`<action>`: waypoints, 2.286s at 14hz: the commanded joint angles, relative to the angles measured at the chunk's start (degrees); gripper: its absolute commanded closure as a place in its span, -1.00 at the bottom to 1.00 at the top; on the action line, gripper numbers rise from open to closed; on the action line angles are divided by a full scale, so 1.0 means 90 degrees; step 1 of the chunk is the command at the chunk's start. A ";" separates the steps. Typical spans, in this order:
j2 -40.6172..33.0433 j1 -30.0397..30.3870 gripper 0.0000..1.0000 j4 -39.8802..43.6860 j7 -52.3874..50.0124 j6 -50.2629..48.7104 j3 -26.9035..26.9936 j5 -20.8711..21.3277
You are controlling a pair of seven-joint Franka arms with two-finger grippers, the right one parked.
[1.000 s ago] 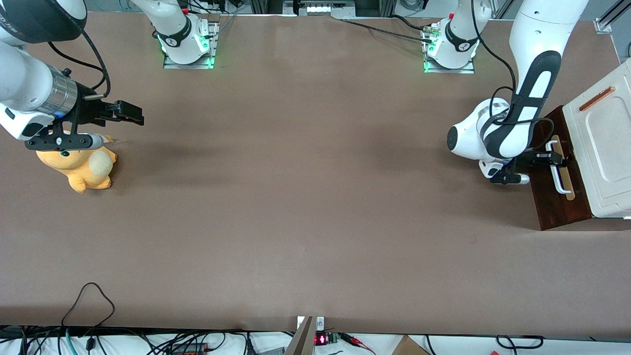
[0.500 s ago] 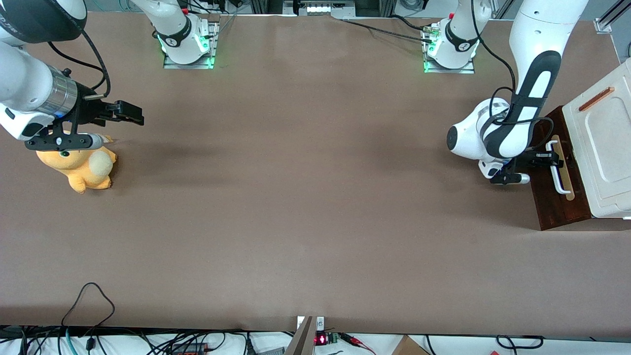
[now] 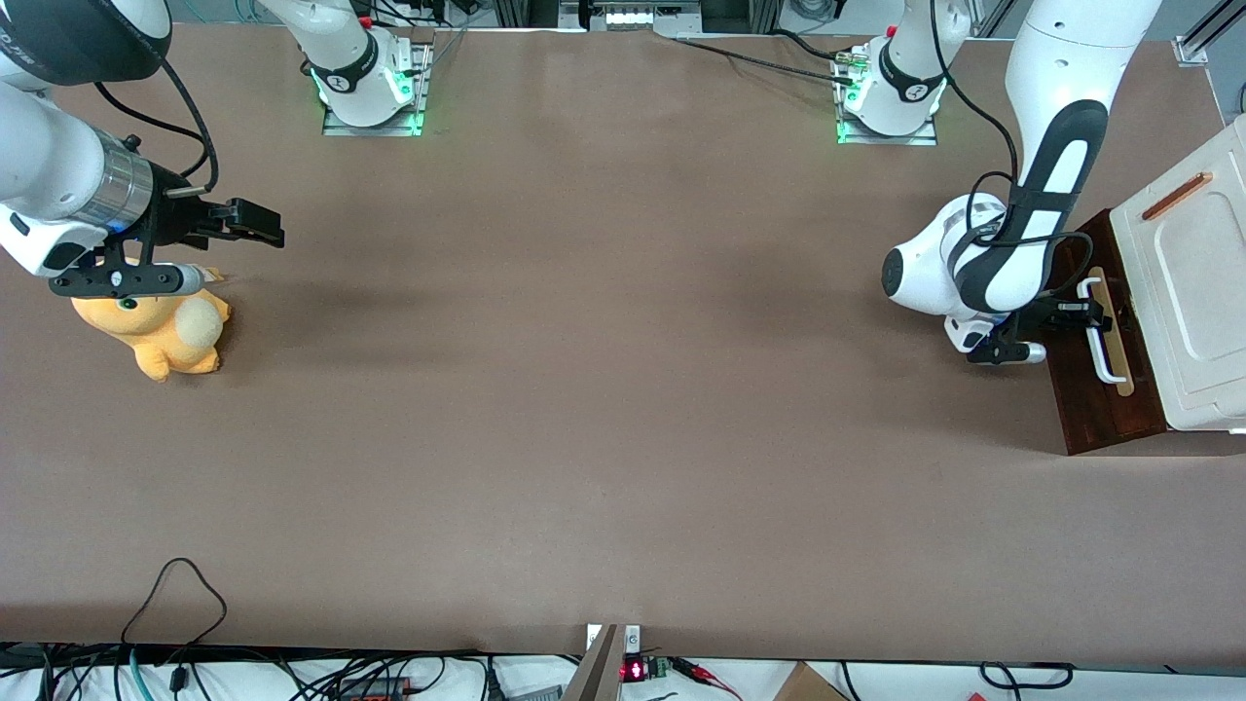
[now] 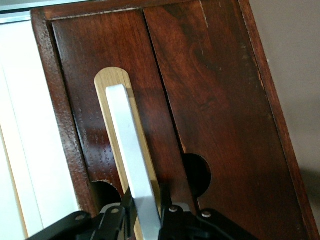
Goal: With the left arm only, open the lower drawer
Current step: 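Pull the gripped handle away from the cabinet to slide the drawer out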
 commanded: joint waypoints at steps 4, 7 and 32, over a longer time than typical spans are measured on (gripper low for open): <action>-0.0172 -0.0107 1.00 0.0197 0.0674 0.0334 0.0000 0.0100; -0.0182 -0.0215 1.00 0.0226 0.0685 0.0334 -0.0058 0.0080; -0.0231 -0.0869 1.00 0.1007 0.1397 0.0266 -0.0830 -0.0994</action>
